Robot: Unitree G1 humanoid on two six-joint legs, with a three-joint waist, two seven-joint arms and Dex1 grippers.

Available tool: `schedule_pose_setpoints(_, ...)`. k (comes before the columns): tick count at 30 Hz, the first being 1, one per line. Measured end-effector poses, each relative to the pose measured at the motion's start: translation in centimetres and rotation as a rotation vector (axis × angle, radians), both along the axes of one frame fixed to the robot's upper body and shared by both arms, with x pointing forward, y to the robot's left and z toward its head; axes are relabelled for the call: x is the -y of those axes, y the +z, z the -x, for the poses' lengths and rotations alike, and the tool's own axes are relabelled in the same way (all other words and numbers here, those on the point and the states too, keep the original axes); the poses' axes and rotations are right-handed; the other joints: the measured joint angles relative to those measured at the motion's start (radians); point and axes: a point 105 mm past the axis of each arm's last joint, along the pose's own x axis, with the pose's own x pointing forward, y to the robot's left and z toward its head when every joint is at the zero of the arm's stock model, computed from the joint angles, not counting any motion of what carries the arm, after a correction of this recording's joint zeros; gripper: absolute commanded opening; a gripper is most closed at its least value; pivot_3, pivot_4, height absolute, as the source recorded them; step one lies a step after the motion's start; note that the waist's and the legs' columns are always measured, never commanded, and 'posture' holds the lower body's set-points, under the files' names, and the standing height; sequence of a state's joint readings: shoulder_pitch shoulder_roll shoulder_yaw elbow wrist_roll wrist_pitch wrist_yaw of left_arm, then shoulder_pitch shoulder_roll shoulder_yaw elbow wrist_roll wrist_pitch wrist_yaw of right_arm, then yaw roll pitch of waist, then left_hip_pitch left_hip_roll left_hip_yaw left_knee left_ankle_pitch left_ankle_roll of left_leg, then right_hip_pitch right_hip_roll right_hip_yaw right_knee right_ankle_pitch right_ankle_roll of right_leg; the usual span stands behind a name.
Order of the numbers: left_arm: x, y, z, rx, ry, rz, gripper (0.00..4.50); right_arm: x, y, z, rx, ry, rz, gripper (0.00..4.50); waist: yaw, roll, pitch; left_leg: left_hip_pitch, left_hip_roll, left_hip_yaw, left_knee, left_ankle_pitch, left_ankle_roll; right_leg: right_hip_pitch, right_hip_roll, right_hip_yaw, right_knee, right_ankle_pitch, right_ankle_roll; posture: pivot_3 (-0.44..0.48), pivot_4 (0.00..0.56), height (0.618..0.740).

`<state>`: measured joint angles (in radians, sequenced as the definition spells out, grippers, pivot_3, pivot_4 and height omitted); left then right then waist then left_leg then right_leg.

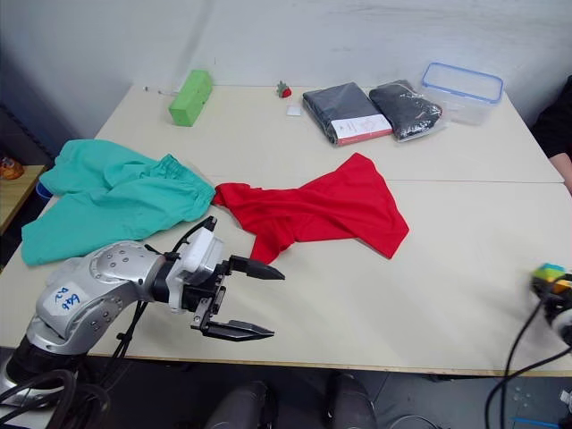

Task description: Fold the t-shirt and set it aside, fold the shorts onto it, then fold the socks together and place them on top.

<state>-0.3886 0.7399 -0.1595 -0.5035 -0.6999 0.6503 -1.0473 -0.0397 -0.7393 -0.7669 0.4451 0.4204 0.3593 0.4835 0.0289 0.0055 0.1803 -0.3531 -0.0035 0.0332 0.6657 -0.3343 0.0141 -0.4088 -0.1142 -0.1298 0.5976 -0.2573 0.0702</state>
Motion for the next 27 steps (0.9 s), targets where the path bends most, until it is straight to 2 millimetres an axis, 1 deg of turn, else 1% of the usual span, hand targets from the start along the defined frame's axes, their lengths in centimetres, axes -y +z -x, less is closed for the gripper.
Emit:
schedule_pose_setpoints(2, 0.1, 0.1, 0.0, 0.0, -0.001, 0.004, 4.5, 2.0, 0.6, 1.4, 0.0, -0.079, 0.023, 1.47, -0.002, 0.0, 0.0, 0.0, 0.0, 0.002, 0.0, -0.001, 0.0, 0.0, 0.0, 0.002, -0.004, 0.0, 0.0, 0.0, 0.15, 0.74)
schedule_pose_setpoints(4, 0.4, 0.3, 0.0, 0.009, -0.007, 0.012, 4.5, 3.3, 0.5, 2.6, -0.003, -0.141, 0.025, 1.47, -0.004, -0.001, 0.0, 0.0, 0.001, 0.004, -0.001, -0.001, 0.0, 0.0, 0.001, 0.004, -0.004, 0.0, 0.001, 0.0, 0.15, 0.74)
schedule_pose_setpoints(5, 0.4, 0.5, -0.1, 0.015, -0.008, 0.014, 4.5, 3.6, 0.3, 2.8, -0.011, -0.154, 0.025, 1.47, -0.005, -0.001, 0.0, 0.001, 0.001, 0.004, -0.001, -0.001, 0.0, 0.0, 0.002, 0.005, -0.004, 0.001, 0.001, 0.0, 0.15, 0.74)
schedule_pose_setpoints(7, 0.6, 0.8, -0.2, 0.026, -0.014, 0.017, 4.5, 4.3, -0.8, 3.7, -0.042, -0.198, 0.015, 1.47, -0.008, 0.0, 0.0, 0.001, 0.002, 0.007, -0.002, -0.001, 0.0, 0.0, 0.002, 0.008, -0.003, 0.0, 0.001, 0.0, 0.15, 0.74)
schedule_pose_setpoints(10, 0.7, 0.7, -0.1, 0.023, -0.021, 0.021, 4.5, 4.6, -2.1, 4.4, -0.063, -0.233, -0.024, 1.47, -0.014, 0.0, 0.0, 0.002, 0.003, 0.009, -0.002, -0.001, -0.001, 0.0, 0.003, 0.011, -0.003, 0.0, 0.001, 0.0, 0.15, 0.74)
schedule_pose_setpoints(12, 0.8, 0.7, 0.0, 0.022, -0.029, 0.022, 4.5, 4.6, -2.1, 4.2, -0.059, -0.234, -0.03, 2.19, -0.016, 0.0, 0.0, 0.002, 0.003, 0.01, -0.002, -0.001, -0.001, 0.0, 0.003, 0.011, -0.002, 0.001, 0.001, 0.0, 0.15, 0.74)
schedule_pose_setpoints(13, 0.9, 0.7, 0.0, 0.021, -0.032, 0.021, 4.5, 4.7, -2.1, 4.2, -0.059, -0.235, -0.032, 2.44, -0.015, 0.0, 0.0, 0.002, 0.003, 0.01, -0.002, -0.001, -0.001, 0.0, 0.003, 0.011, -0.002, 0.001, 0.001, 0.0, 0.15, 0.74)
schedule_pose_setpoints(16, 1.0, 0.8, -0.1, 0.029, -0.038, 0.026, 4.5, 4.7, -2.1, 4.2, -0.053, -0.239, -0.037, 3.46, -0.014, 0.0, 0.0, 0.002, 0.003, 0.01, -0.002, -0.002, -0.001, 0.0, 0.003, 0.012, -0.003, 0.001, 0.001, 0.0, 0.15, 0.74)
schedule_pose_setpoints(17, 1.0, 0.9, -0.1, 0.032, -0.041, 0.027, 4.5, 4.7, -2.1, 4.3, -0.052, -0.24, -0.037, 3.74, -0.014, 0.0, 0.0, 0.002, 0.003, 0.01, -0.002, -0.002, -0.001, 0.0, 0.004, 0.012, -0.003, 0.001, 0.001, 0.0, 0.15, 0.74)
schedule_pose_setpoints(19, 1.1, 0.9, -0.2, 0.036, -0.042, 0.028, 4.5, 4.8, -2.0, 4.5, -0.046, -0.244, -0.038, 4.46, -0.012, 0.0, 0.0, 0.002, 0.003, 0.01, -0.002, -0.002, -0.001, 0.0, 0.004, 0.012, -0.003, 0.001, 0.002, 0.0, 0.15, 0.74)
schedule_pose_setpoints(20, 1.1, 0.9, -0.2, 0.035, -0.043, 0.03, 4.5, 4.8, -1.7, 4.6, -0.039, -0.248, -0.033, 4.46, -0.01, 0.001, 0.0, 0.002, 0.002, 0.01, -0.002, -0.002, -0.001, 0.0, 0.003, 0.012, -0.003, 0.001, 0.002, 0.0, 0.15, 0.74)
schedule_pose_setpoints(21, 1.0, 0.8, -0.3, 0.035, -0.041, 0.029, 4.5, 5.0, -1.3, 4.7, -0.021, -0.255, -0.029, 4.46, -0.008, 0.001, 0.0, 0.002, 0.002, 0.011, -0.002, -0.002, -0.001, 0.0, 0.003, 0.013, -0.003, 0.001, 0.002, 0.0, 0.15, 0.74)
schedule_pose_setpoints(23, 0.9, 0.7, -0.6, 0.031, -0.029, 0.027, 4.5, 5.3, 0.5, 4.9, 0.027, -0.263, 0.022, 4.46, -0.006, 0.002, 0.0, 0.002, 0.002, 0.011, -0.002, -0.002, -0.001, 0.0, 0.003, 0.013, -0.003, 0.001, 0.002, 0.0, 0.15, 0.74)
schedule_pose_setpoints(25, 0.7, 0.5, -0.9, 0.029, -0.014, 0.021, 4.5, 5.1, 3.3, 4.6, 0.095, -0.24, 0.116, 4.46, -0.005, 0.003, 0.0, 0.002, 0.002, 0.011, -0.002, -0.002, -0.001, -0.001, 0.004, 0.013, -0.003, 0.001, 0.003, 0.0, 0.15, 0.74)
schedule_pose_setpoints(27, 0.7, 0.6, -1.0, 0.036, -0.008, 0.022, 4.5, 4.3, 6.8, 3.5, 0.18, -0.185, 0.191, 4.46, -0.011, 0.003, 0.0, 0.003, 0.004, 0.014, -0.002, -0.002, -0.002, -0.001, 0.005, 0.016, -0.003, 0.002, 0.003, 0.0, 0.15, 0.74)
